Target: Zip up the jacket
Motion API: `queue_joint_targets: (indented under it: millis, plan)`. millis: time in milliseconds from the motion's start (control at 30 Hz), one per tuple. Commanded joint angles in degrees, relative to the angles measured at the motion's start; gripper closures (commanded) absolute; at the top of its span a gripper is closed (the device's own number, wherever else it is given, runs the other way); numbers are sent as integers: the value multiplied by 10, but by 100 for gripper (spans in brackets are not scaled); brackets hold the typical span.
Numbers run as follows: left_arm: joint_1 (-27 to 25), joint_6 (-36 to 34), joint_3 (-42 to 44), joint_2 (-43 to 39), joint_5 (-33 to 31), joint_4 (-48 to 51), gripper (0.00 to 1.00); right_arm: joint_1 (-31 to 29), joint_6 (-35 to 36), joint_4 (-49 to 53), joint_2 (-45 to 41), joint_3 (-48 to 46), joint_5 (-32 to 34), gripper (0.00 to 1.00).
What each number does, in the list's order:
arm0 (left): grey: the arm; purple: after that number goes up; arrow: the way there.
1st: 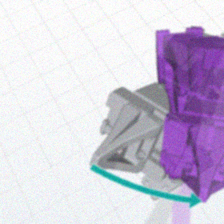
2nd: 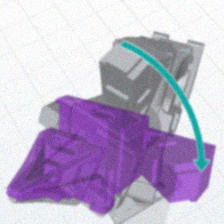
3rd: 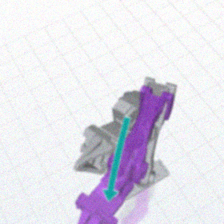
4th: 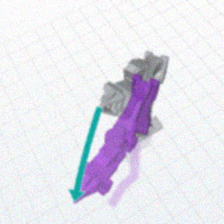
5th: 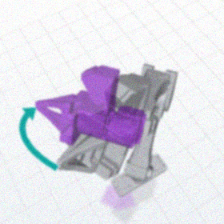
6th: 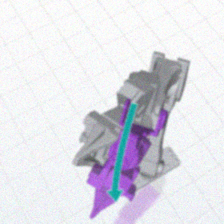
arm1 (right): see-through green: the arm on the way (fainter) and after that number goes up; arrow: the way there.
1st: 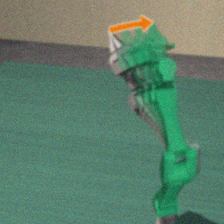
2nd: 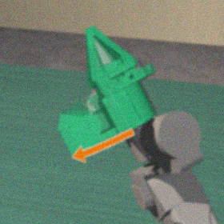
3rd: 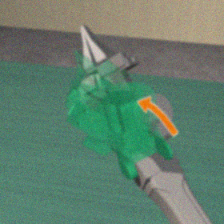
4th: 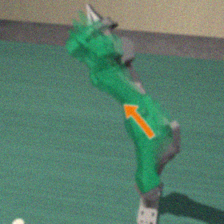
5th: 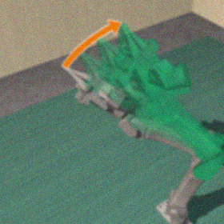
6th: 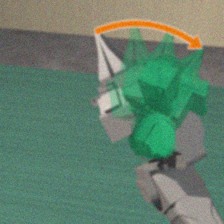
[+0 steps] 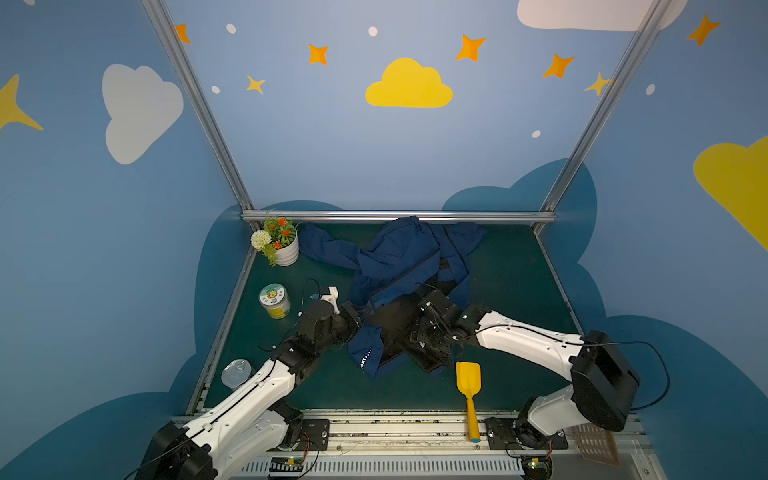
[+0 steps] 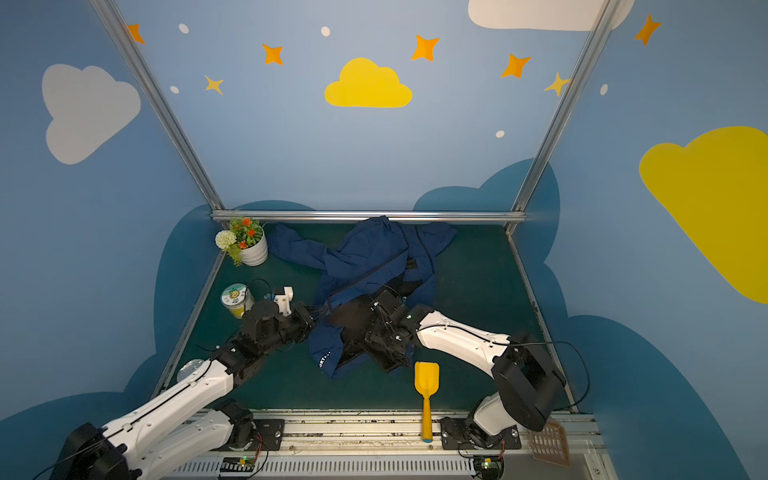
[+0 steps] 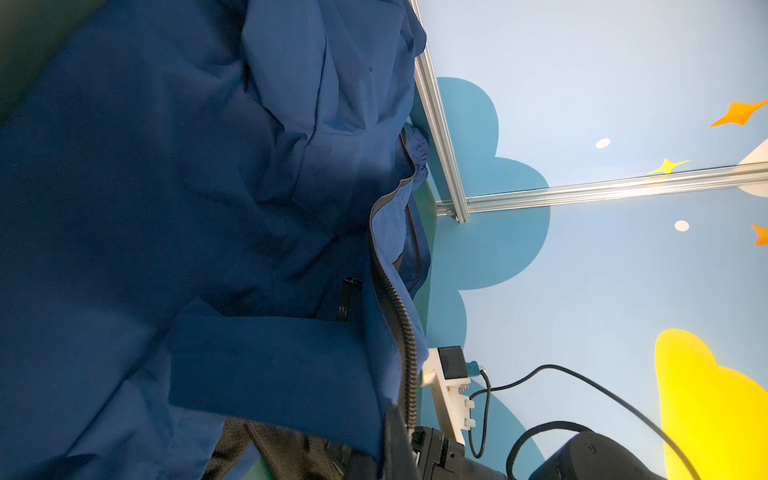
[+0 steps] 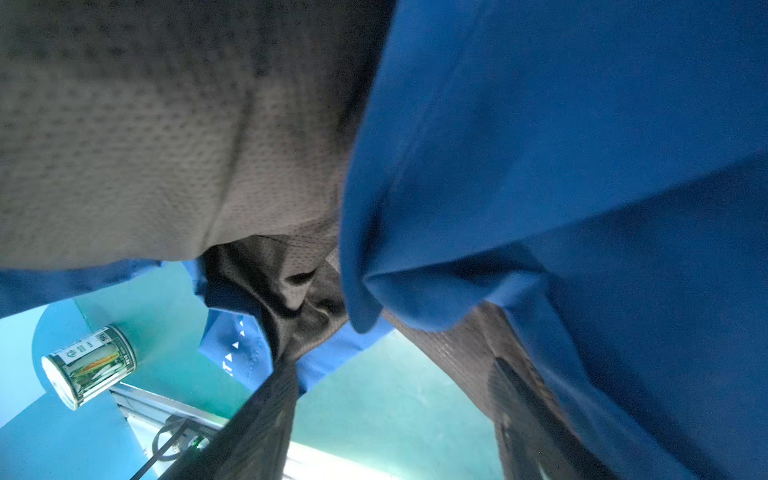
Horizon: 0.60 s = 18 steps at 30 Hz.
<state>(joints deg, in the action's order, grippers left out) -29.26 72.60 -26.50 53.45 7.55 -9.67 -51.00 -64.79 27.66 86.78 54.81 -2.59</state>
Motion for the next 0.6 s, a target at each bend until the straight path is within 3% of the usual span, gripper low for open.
queue_joint_targets:
  millis: [0,100,333,567]
  plan:
    - [3,-7,7,-8,0,5,97,6,-2,-24,28,11,5,29]
    - [3,-5,7,-11,-1,6,97,10,6,-29,46,20,6,35]
    - [3,0,9,-14,1,7,97,12,34,-48,53,11,19,67]
    - [3,1,10,-9,4,5,97,15,35,-79,24,-27,29,92]
